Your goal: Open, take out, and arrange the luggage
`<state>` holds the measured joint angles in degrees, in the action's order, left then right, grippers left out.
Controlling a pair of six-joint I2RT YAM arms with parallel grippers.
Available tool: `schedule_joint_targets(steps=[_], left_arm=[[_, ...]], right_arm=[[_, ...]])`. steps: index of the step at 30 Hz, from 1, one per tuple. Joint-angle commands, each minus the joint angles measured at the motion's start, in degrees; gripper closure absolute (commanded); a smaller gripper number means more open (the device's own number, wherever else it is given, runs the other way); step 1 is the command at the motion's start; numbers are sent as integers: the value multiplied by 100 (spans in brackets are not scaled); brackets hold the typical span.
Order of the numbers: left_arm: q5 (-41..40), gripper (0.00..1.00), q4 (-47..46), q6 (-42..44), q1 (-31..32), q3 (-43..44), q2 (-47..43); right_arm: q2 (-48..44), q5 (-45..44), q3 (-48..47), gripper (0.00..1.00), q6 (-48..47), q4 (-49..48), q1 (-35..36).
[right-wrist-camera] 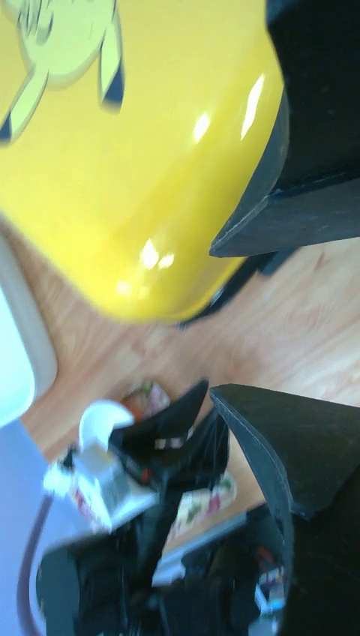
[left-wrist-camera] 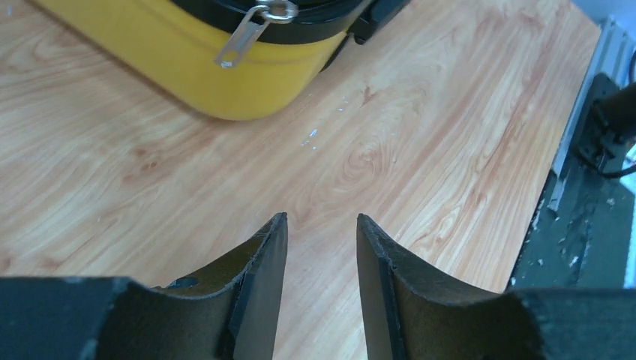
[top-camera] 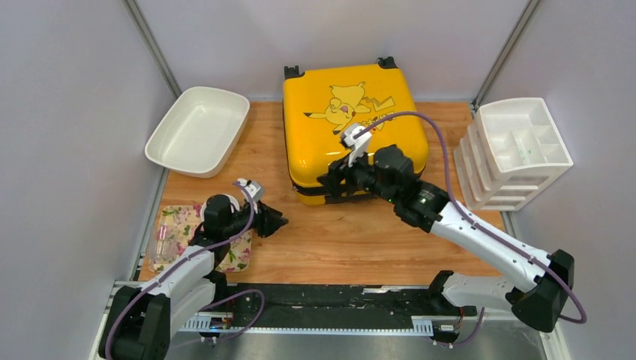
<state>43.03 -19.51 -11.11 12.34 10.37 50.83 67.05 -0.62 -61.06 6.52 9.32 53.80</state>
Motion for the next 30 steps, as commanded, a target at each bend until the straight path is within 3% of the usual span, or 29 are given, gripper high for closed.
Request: schedule_joint_targets(steps=[1,5,9,20,30], left_arm=[[162,52,-1282,953,216,-70,417],[347,51,-2318,1355,251,-44,1015],[365,51,-2742,1419,321,350,1727],[-400,55,-2971,1454,893,1001,2458],[-927,78,-3033,1147,1086,1187,2669]], right_arm=[[-305,1519,-126,33,-1029,1535,-1142],[-560,1863,-205,33,-1785,2178,-1977],[-623,1925,-310,32,-2014,2635,-2636],[-324,1038,-389,32,-2059,2706,-3016],[-78,871,-284,34,-2015,2663,-3227]])
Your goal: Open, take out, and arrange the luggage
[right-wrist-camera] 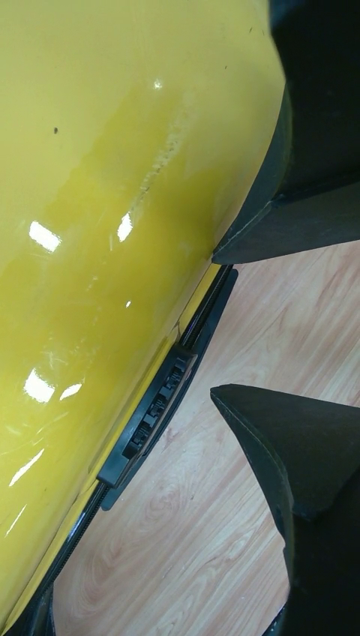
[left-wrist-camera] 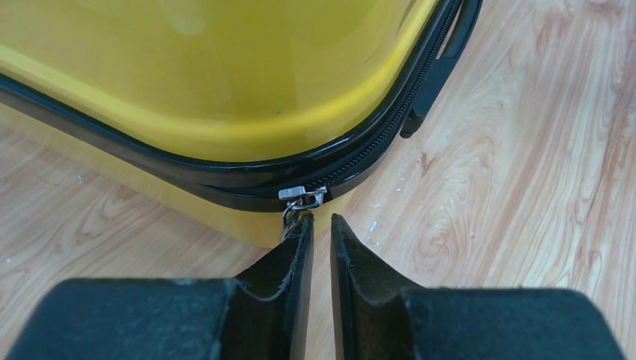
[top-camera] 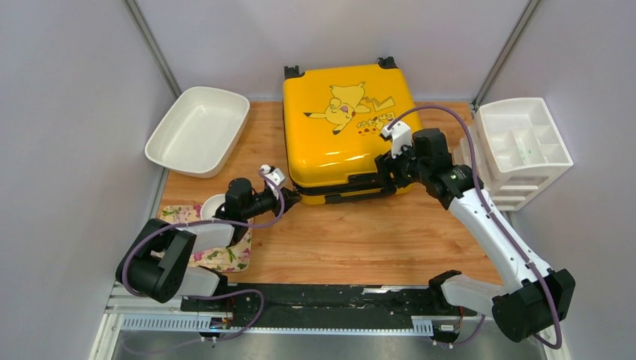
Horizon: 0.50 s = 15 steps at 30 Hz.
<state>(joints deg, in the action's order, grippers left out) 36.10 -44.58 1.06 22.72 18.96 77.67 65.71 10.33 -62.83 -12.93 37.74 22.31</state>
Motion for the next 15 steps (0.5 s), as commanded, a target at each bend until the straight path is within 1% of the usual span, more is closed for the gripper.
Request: schedule_joint_targets(steps=[1,4,7,9,11,15], left_arm=[[-243,78,-526,-80,57,319,-32],[-279,79,-534,-53,48,275,-103],[-279,83,-508,-44,57,310,-199],[-200,89,-491,-62,48,336,-278],[-182,100,-438,-71,48,354,-357],[-121,100,-280,-10,48,363,-489]], right_arm=[[64,-250,-89,34,-78,-188,-86],[100,-312,-19,34,-43,-188,-174],[108,-321,42,35,-17,-161,-297],[108,-321,78,35,-26,-170,-358],[117,-321,113,36,-17,-170,-393],[205,-391,165,37,-34,-214,-472]])
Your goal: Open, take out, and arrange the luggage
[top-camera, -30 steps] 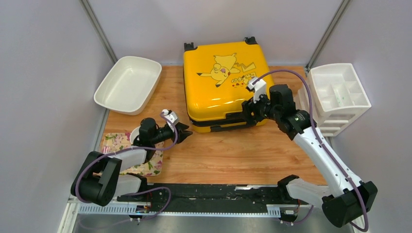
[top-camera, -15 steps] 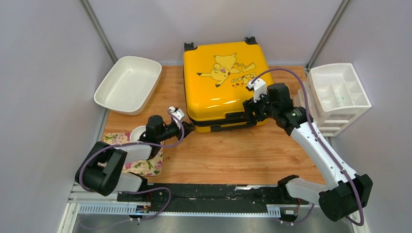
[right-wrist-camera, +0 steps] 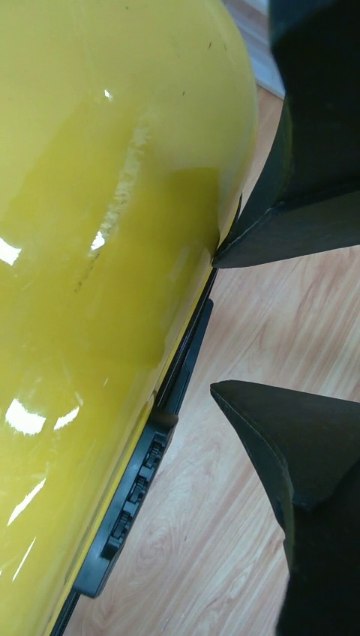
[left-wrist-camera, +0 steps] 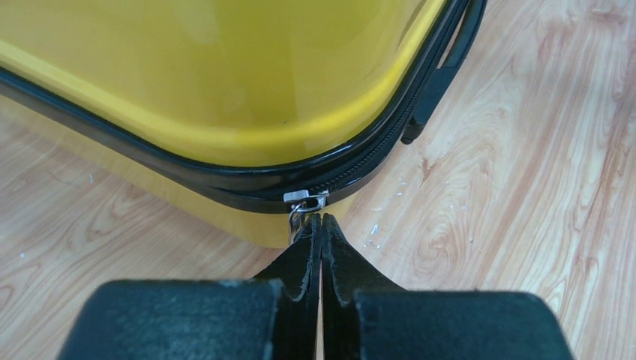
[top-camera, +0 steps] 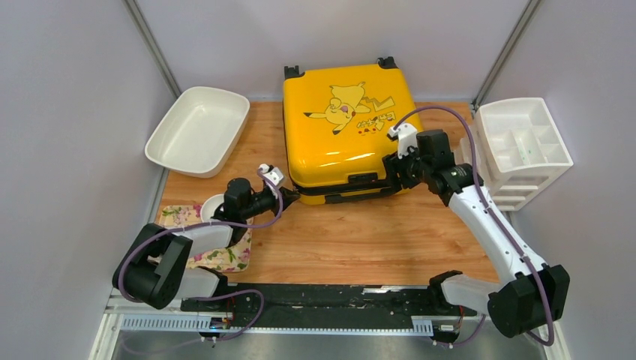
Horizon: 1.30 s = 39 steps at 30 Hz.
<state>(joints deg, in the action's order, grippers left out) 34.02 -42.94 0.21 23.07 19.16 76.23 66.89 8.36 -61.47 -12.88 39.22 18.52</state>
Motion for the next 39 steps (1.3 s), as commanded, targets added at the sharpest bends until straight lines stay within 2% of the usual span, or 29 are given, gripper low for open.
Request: schedule_joint_targets(steps=[1,6,10,14,16,17,20,23,29,34,39], left_arm=[[113,100,-383,85,22,317,-380],[-44,100,-66,120,13,325,-626],[-273,100,268,471,5,387,-618],[24,100,102,471,-31,361,-486],[34,89,-187,314,-22,256,-468],[8,75,-232,287,-22,238,-468],[156,57,-268,488,-57,-8,-704],[437,49,-189,664,-180,-315,-1064],[412,47,-284,981,-312,-606,-1224],[579,40,-821,1385,-321,-466,-707],[157,40,-970,1272,-321,-132,-249]], right_arm=[[148,-221,30,38,-39,-363,-121],[315,-160,56,40,-39,-371,-437],[377,-19,127,40,-74,-389,-683],[395,52,171,41,-83,-380,-833],[368,104,188,40,-83,-389,-842],[368,104,197,40,-83,-380,-859],[333,148,188,40,-83,-371,-842],[289,183,197,40,-100,-363,-850],[184,359,241,40,-135,-345,-859],[149,456,224,40,-162,-336,-859],[105,526,215,40,-144,-310,-859]])
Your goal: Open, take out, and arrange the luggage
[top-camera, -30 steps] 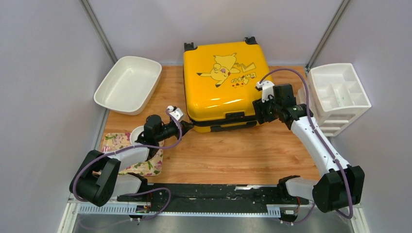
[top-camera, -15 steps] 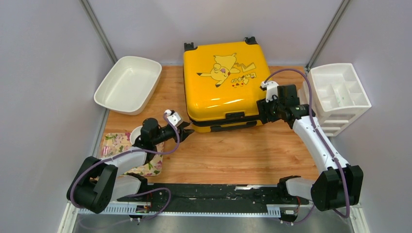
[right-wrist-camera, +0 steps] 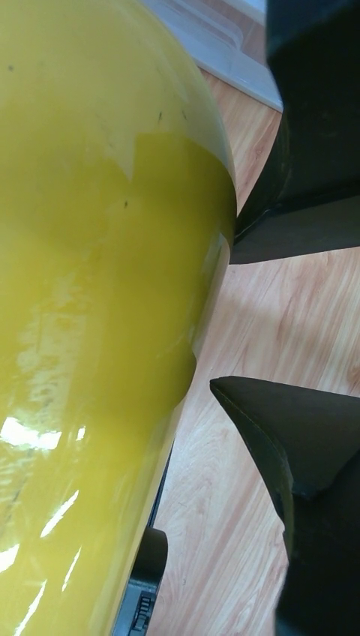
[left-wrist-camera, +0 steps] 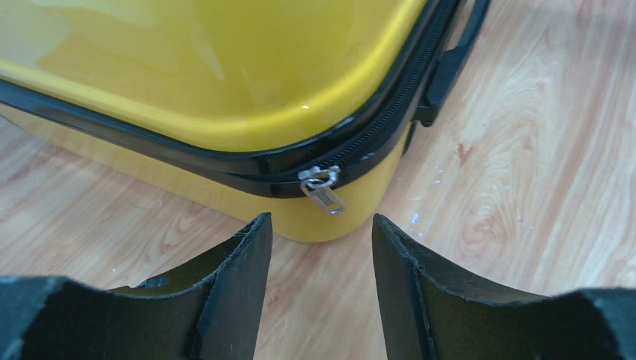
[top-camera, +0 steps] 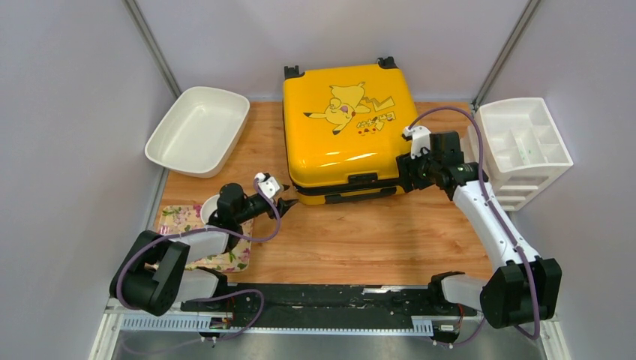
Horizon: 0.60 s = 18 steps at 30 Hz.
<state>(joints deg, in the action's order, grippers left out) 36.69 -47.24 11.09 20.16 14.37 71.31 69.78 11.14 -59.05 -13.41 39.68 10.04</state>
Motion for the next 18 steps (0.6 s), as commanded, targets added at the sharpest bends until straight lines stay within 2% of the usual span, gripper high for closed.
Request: schedule_joint_targets(steps=[1,6,12,18], left_arm=[[-57,41,-540,139,-13,434,330],[-311,48,-558,-141,207,593,463],[-513,64,-436,-485,523,602,401],[-724,94,-163,-556,559,506,217]], right_arm=[[-184,249,-28,40,-92,-347,-2],[-175,249,-28,39,-83,-356,-2],[-157,249,-28,40,-65,-391,-2],[-201,240,25,40,-83,-391,-11]])
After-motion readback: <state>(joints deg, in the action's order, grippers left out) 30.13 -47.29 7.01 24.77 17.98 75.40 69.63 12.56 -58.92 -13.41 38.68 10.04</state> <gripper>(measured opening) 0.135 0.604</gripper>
